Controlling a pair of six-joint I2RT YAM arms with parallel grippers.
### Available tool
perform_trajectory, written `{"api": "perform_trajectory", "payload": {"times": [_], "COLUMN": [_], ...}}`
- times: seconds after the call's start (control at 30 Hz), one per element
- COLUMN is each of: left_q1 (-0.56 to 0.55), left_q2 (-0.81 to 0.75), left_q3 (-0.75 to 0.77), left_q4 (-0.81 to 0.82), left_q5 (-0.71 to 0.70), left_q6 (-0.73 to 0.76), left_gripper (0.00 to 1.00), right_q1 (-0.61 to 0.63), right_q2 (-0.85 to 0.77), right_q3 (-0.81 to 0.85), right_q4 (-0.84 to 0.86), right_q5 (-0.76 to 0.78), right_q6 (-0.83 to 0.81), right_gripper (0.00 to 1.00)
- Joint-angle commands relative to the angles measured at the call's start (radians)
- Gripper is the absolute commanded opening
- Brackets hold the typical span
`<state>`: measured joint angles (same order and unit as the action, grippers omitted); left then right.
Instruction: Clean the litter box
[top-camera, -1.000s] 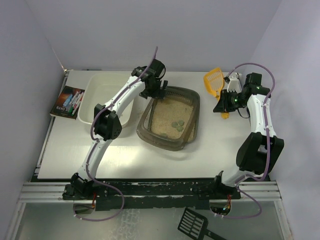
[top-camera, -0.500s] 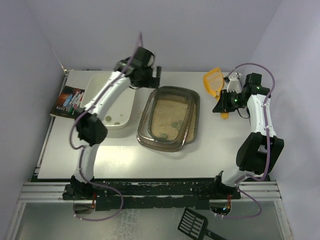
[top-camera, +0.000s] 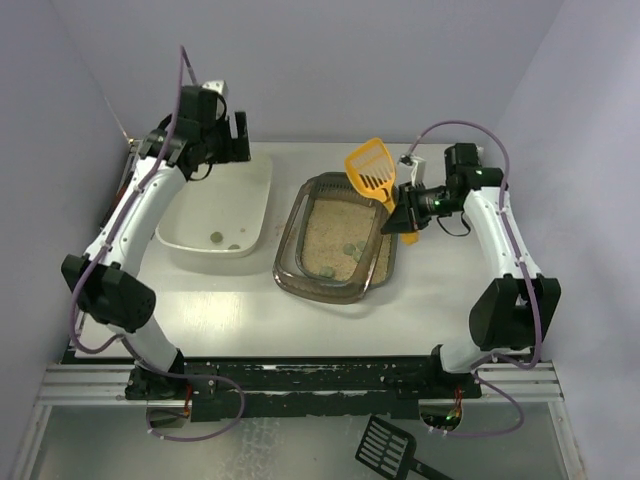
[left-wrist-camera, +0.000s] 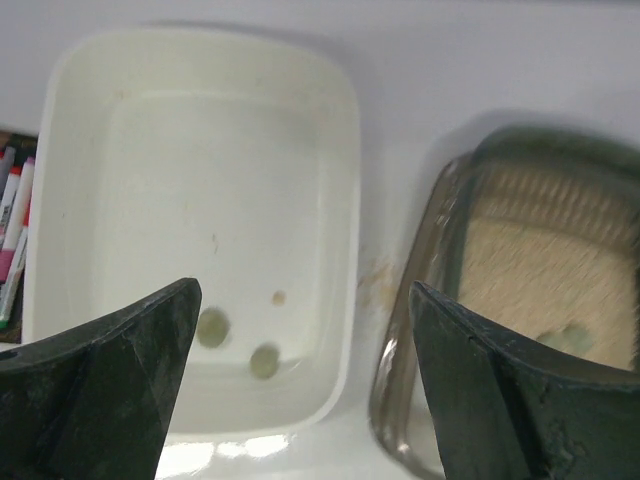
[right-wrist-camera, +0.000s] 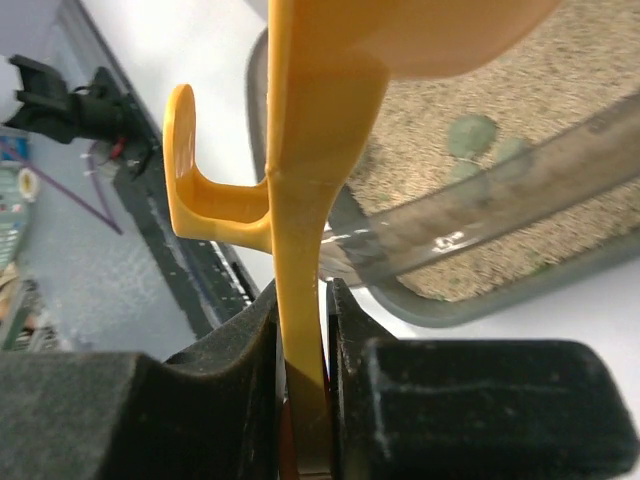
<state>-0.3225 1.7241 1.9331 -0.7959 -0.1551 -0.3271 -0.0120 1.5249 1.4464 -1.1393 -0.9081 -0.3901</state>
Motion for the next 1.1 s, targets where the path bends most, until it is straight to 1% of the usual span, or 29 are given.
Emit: {"api": "perform_trajectory", "payload": {"times": [0.0,0.07,0.1,0.13,0.17,0.27,0.33,0.37,0.4,0.47,0.53,0.57,0.6,0.63,0.67,0.83,0.9,0.93,1.03,1.07], "left_q1": [0.010,0.045,0.074,0.102,0.135,0.220,0.253,0.261,0.265,0.267,0.269,0.268,0.269,0.268,0.268,0.285,0.305,0.332,0.383,0.398], "left_q2": [-0.141,-0.209,-0.235,-0.256,-0.273,-0.318,-0.333,-0.329,-0.320,-0.288,-0.256,-0.245,-0.237,-0.235,-0.238,-0.281,-0.314,-0.329,-0.340,-0.340], "left_q3": [-0.202,-0.280,-0.308,-0.330,-0.356,-0.424,-0.458,-0.455,-0.442,-0.400,-0.358,-0.346,-0.340,-0.343,-0.349,-0.433,-0.477,-0.495,-0.490,-0.480], "left_q4": [0.136,0.181,0.194,0.203,0.215,0.255,0.282,0.283,0.275,0.252,0.222,0.210,0.205,0.206,0.212,0.276,0.306,0.313,0.300,0.294], "left_q5": [0.029,0.071,0.109,0.147,0.184,0.273,0.323,0.343,0.359,0.372,0.379,0.382,0.386,0.390,0.394,0.441,0.472,0.482,0.485,0.482], "left_q6": [0.177,0.205,0.206,0.197,0.189,0.153,0.139,0.135,0.132,0.130,0.137,0.142,0.145,0.147,0.148,0.122,0.112,0.110,0.114,0.115], "left_gripper": [0.95,0.95,0.95,0.95,0.95,0.95,0.95,0.95,0.95,0.95,0.95,0.95,0.95,0.95,0.95,0.95,0.95,0.95,0.95,0.95], "right_q1": [0.058,0.079,0.087,0.092,0.098,0.114,0.138,0.153,0.171,0.190,0.191,0.191,0.190,0.191,0.190,0.190,0.191,0.190,0.189,0.187], "right_q2": [0.088,0.151,0.177,0.202,0.220,0.261,0.281,0.291,0.298,0.305,0.302,0.300,0.294,0.288,0.277,0.214,0.181,0.147,0.050,0.021], "right_q3": [0.052,0.087,0.104,0.119,0.133,0.139,0.129,0.129,0.133,0.144,0.154,0.155,0.151,0.143,0.131,0.099,0.110,0.110,0.064,0.043], "right_q4": [-0.015,-0.030,-0.030,-0.024,-0.020,-0.003,0.010,0.012,0.015,0.027,0.040,0.043,0.050,0.057,0.067,0.102,0.100,0.108,0.186,0.221], "right_q5": [-0.086,-0.086,-0.084,-0.080,-0.076,-0.074,-0.069,-0.053,-0.036,-0.005,0.012,0.025,0.036,0.045,0.060,0.158,0.187,0.209,0.327,0.388], "right_q6": [0.074,0.086,0.091,0.100,0.107,0.122,0.130,0.132,0.133,0.140,0.142,0.145,0.149,0.153,0.156,0.199,0.198,0.206,0.286,0.317], "right_gripper": [0.00,0.06,0.14,0.17,0.19,0.22,0.23,0.25,0.29,0.39,0.57,0.72,0.81,0.93,0.99,1.00,1.00,1.00,1.00,1.00]}}
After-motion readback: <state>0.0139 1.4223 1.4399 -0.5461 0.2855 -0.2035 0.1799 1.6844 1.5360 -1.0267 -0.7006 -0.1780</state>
